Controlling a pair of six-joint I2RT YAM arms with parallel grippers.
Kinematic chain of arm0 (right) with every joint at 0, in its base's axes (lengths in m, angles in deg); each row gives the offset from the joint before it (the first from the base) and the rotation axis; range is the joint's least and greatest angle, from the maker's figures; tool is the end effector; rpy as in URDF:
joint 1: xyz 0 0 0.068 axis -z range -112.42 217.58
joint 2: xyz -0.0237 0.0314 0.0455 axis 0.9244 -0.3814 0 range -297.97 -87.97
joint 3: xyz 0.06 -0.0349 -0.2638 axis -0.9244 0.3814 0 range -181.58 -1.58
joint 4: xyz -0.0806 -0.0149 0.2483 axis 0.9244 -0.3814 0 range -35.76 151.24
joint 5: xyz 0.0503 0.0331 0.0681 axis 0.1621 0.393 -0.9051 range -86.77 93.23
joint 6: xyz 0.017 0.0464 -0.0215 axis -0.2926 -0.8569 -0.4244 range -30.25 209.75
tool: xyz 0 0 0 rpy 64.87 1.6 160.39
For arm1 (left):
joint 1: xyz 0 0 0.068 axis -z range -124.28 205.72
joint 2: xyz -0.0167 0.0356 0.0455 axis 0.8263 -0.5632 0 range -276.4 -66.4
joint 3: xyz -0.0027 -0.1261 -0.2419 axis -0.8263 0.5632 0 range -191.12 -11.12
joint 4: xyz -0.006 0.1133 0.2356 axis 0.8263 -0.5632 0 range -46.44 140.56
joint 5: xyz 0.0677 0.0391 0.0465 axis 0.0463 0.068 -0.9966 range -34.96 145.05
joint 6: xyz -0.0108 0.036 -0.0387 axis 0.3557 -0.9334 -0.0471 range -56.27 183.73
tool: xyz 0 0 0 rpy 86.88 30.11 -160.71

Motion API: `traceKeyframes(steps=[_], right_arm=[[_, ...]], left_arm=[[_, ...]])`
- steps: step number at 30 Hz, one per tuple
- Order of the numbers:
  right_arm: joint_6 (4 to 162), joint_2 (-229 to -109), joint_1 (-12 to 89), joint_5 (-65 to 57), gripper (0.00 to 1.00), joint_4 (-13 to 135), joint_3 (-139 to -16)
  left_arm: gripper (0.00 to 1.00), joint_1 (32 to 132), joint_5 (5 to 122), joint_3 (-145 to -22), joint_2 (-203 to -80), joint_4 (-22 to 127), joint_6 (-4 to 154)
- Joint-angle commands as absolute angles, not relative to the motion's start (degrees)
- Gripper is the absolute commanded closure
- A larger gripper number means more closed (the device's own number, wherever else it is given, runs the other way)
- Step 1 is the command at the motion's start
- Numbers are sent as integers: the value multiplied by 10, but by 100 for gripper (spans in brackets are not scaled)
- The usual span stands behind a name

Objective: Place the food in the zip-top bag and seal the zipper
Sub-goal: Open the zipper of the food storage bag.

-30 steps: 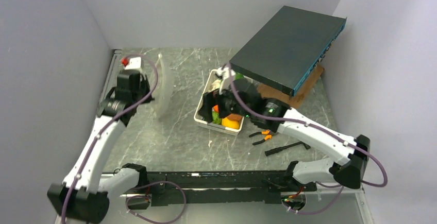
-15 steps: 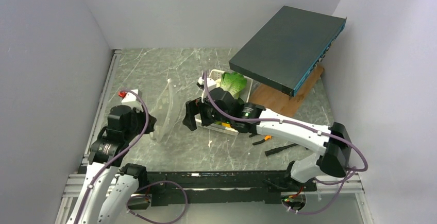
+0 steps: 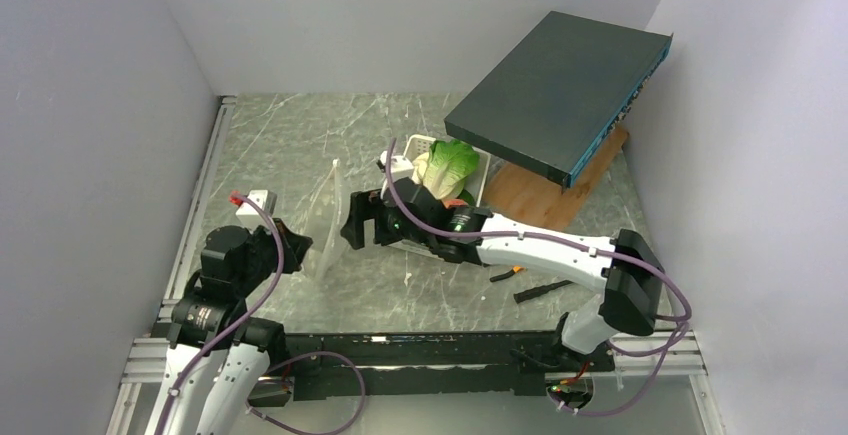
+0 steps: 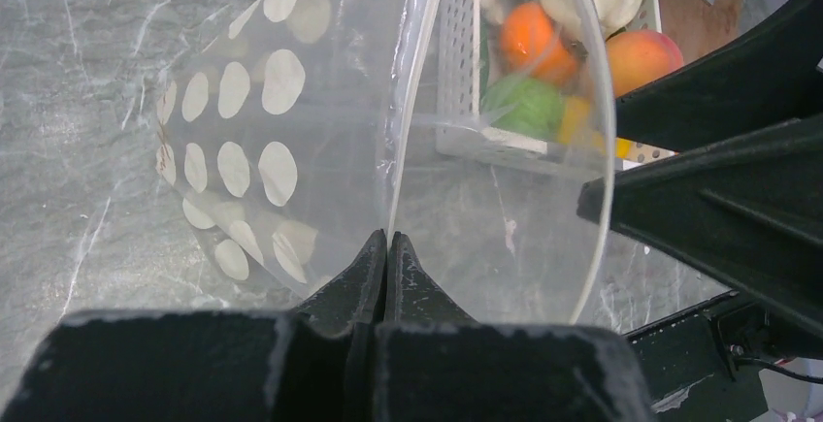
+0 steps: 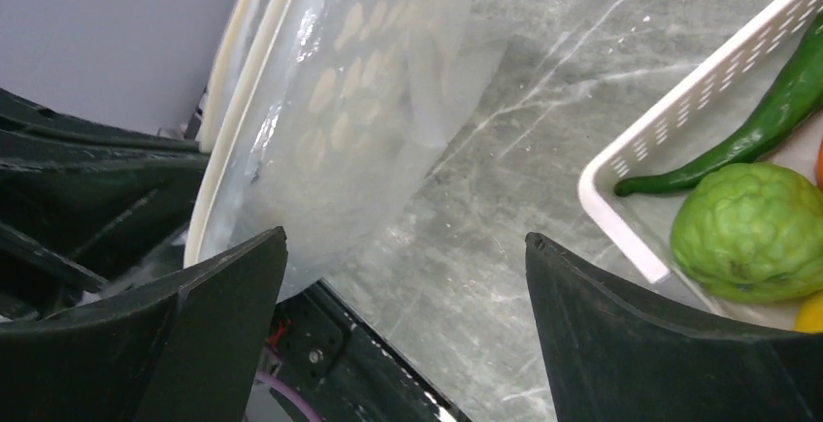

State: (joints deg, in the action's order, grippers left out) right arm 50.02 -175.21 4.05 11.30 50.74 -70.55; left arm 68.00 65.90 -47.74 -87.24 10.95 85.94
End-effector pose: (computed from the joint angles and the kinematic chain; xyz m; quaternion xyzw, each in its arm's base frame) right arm 0.1625 0.3152 0.3048 -0.1420 0.8474 0.3608 0.3629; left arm 0.0890 -0.0263 0.2878 -0.0208 0.8354 -0.2368 0.4955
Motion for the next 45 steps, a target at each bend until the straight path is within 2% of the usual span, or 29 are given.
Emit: traceKeyframes(steps=[1,2,7,11,17,19,21,26,31,33,38,40,43,45], right_arm=[[446,-1775,-10,249,4,475,-777],[441,-1778,-25,284,1,457,-790],[483,-1829,-91,457,0,395,-878],[483,-1905,-95,501,0,304,-977],[498,-1958,-97,532,7,282,-1013],[514,-1960,-95,530,16,300,-1002],[528,-1954,-95,520,38,329,-983],[543,-1945,-95,487,62,373,-966],[534,-1937,-95,503,84,370,-963],[536,-1927,-95,503,91,382,-950],[537,-1902,-95,496,100,409,-919],[548,-1896,-95,490,100,423,-910],[568,-1895,-95,474,100,437,-908],[574,-1897,-95,469,100,441,-909]], left_arm=[[100,684,666,-474,-867,139,866],[100,684,662,-475,-868,139,867],[100,688,655,-476,-875,136,871],[100,689,655,-473,-869,140,873],[100,697,648,-472,-865,139,876],[100,699,647,-472,-866,138,876],[100,702,646,-472,-867,137,876],[100,714,643,-474,-867,135,878],[100,727,638,-474,-862,134,878],[100,728,639,-474,-860,134,877],[100,729,633,-473,-854,134,879],[91,731,630,-474,-853,133,879],[66,731,615,-476,-853,135,877],[55,731,599,-490,-865,130,872]])
